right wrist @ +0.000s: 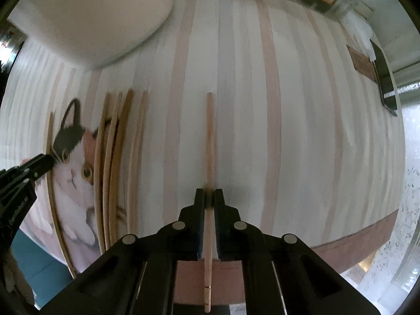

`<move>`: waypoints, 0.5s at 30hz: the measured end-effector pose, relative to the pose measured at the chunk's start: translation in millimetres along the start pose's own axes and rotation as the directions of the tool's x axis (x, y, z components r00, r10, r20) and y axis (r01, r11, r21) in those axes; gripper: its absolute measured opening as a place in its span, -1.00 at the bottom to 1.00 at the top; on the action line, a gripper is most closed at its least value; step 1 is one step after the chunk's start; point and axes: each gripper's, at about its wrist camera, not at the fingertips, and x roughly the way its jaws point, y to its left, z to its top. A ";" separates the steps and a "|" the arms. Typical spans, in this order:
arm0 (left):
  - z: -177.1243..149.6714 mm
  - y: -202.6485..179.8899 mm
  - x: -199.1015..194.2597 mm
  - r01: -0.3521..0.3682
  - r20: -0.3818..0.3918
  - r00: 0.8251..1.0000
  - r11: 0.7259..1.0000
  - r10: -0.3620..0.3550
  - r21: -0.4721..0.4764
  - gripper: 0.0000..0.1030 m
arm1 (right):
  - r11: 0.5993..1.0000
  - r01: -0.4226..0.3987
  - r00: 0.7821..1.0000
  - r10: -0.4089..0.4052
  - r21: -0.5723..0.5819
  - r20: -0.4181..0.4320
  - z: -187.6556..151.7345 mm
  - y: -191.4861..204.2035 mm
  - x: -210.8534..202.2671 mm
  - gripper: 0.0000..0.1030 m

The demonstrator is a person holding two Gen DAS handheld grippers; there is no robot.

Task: Organize utensils
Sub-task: 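Lift both held chopsticks upright and carry them over the beige holder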

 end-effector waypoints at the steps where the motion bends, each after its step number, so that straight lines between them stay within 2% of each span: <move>1: 2.8 1.5 0.2 0.004 -0.006 1.000 1.000 -0.004 -0.004 -0.91 | 1.000 -0.009 1.000 0.009 0.009 0.006 4.2 0.3 -0.6 -0.87; 9: 7.1 7.0 -0.7 -0.001 -0.020 1.000 1.000 0.001 0.022 -0.92 | 0.999 0.018 1.000 -0.018 -0.041 -0.014 21.0 15.5 -3.2 -0.85; 11: 13.1 -1.9 2.2 -0.009 -0.017 1.000 1.000 0.009 0.019 -0.92 | 0.999 0.014 1.000 -0.015 -0.042 -0.016 28.7 16.5 -1.8 -0.84; 15: 9.4 -7.3 3.5 -0.038 0.015 0.999 0.999 0.038 0.007 -0.93 | 0.999 0.013 1.000 -0.014 -0.052 -0.015 30.1 12.1 -1.0 -0.84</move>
